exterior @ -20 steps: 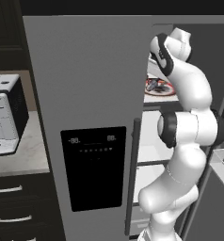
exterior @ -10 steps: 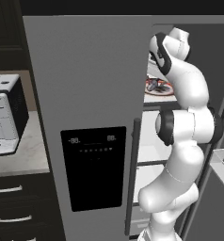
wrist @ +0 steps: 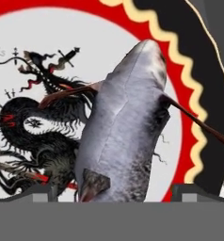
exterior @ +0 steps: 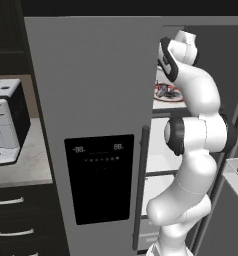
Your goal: Retrieve the fish from the fridge and place it on the saucepan with marinade on the stove.
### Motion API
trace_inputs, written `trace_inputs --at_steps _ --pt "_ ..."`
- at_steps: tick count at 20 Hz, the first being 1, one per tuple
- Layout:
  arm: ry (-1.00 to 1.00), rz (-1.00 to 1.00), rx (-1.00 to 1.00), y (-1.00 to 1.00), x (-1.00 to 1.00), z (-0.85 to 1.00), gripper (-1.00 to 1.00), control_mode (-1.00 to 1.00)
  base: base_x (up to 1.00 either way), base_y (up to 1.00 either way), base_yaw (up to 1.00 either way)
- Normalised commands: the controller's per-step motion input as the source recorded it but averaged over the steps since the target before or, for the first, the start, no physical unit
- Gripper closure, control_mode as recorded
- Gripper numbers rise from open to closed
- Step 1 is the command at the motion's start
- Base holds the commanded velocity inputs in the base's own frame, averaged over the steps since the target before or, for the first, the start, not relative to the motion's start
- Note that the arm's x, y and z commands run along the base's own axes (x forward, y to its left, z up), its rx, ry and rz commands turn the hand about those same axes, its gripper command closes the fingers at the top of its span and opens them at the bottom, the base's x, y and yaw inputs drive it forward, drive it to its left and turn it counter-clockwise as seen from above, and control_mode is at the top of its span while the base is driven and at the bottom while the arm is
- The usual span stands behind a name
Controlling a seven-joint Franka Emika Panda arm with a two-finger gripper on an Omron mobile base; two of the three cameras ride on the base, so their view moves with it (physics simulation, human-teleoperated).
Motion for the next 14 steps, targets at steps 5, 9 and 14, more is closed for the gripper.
trace_inputs --at_steps 5,9,14 --pt "0.00 0.02 -0.05 0.07 0.00 -0.32 1.00 -1.00 0.00 0.00 0.00" --pt "0.00 0.01 0.00 0.00 0.00 -0.03 1.00 -1.00 0.00 0.00 0.00" --pt "0.00 0.00 0.00 0.00 0.00 0.00 1.00 -1.00 0.00 0.00 0.00"
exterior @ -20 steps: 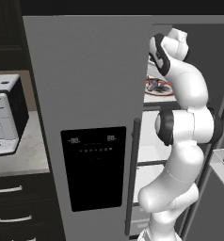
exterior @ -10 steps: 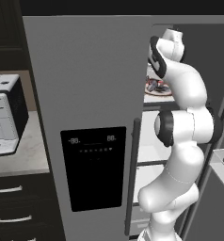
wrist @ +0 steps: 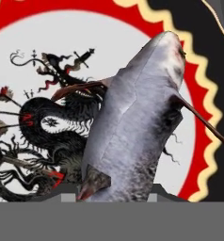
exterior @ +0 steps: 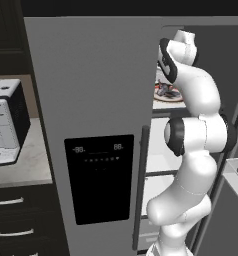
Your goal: Retrieve the fish from the fridge and place it on the saucepan with marinade on the stove.
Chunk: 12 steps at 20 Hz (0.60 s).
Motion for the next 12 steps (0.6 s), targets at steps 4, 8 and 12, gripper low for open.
trace_inputs --at_steps 4,8,12 --pt "0.00 0.00 0.00 0.00 0.00 0.00 1.00 -1.00 0.00 0.00 0.00" --pt "-0.01 0.00 0.00 -0.06 -0.01 0.00 1.00 -1.00 0.00 0.00 0.00" --pt "0.00 -0.05 0.00 -0.18 -0.08 0.00 1.00 -1.00 0.00 0.00 0.00"
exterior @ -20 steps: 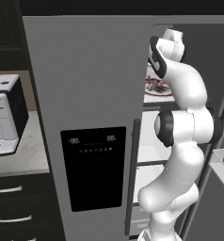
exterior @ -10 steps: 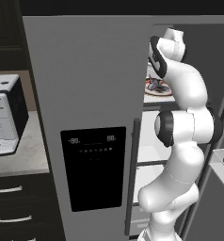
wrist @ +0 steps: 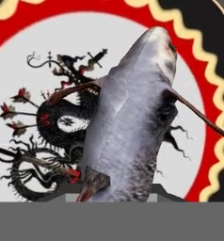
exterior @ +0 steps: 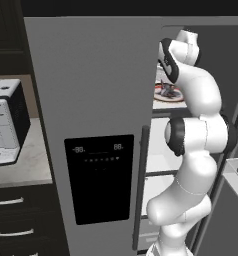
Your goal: Retrieve the fish from the fridge and place it on the saucepan with marinade on the stove.
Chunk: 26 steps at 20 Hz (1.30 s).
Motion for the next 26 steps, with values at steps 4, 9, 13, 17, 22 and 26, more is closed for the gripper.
trace_inputs --at_steps 4,9,13,17,22,26 --pt "0.00 -0.08 0.00 -0.16 -0.10 0.04 1.00 -1.00 0.00 0.00 0.00" --pt "-0.03 -0.09 0.00 -0.01 -0.12 0.22 1.00 -1.00 0.00 0.00 0.00" --pt "-0.13 -0.12 0.00 0.00 -0.28 0.28 1.00 -1.00 0.00 0.00 0.00" --pt "-0.22 -0.11 0.00 0.00 -0.48 0.02 1.00 -1.00 0.00 0.00 0.00" --pt "-0.24 -0.07 -0.01 0.00 -0.38 -0.04 1.00 -1.00 0.00 0.00 0.00" --pt "-0.18 -0.11 0.00 0.02 -0.40 0.02 1.00 -1.00 0.00 0.00 0.00"
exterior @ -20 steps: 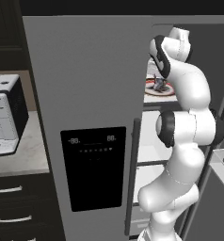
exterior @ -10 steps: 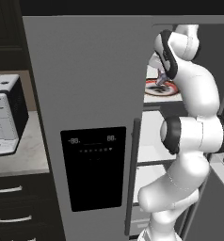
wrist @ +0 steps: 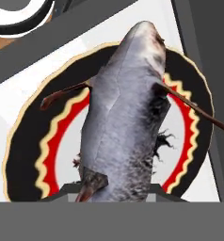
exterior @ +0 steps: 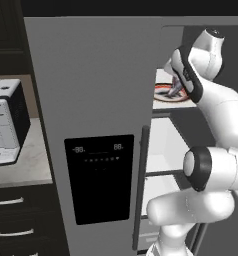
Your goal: Retrieve the fish from the fridge and place it on the saucepan with marinade on the stove.
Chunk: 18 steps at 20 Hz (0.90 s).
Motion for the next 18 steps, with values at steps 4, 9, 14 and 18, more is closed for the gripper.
trace_inputs --at_steps 4,9,14,18 --pt "-0.13 -0.11 0.00 0.02 -0.35 0.18 1.00 -1.00 0.00 0.00 0.00" --pt "-0.13 -0.09 0.00 0.06 -0.38 0.30 1.00 -1.00 0.00 0.00 0.00" --pt "-0.16 -0.08 0.00 0.01 -0.47 0.19 1.00 -1.00 0.00 0.00 0.00" --pt "-0.14 -0.08 0.00 0.00 -0.44 0.19 1.00 -1.00 0.00 0.00 0.00"
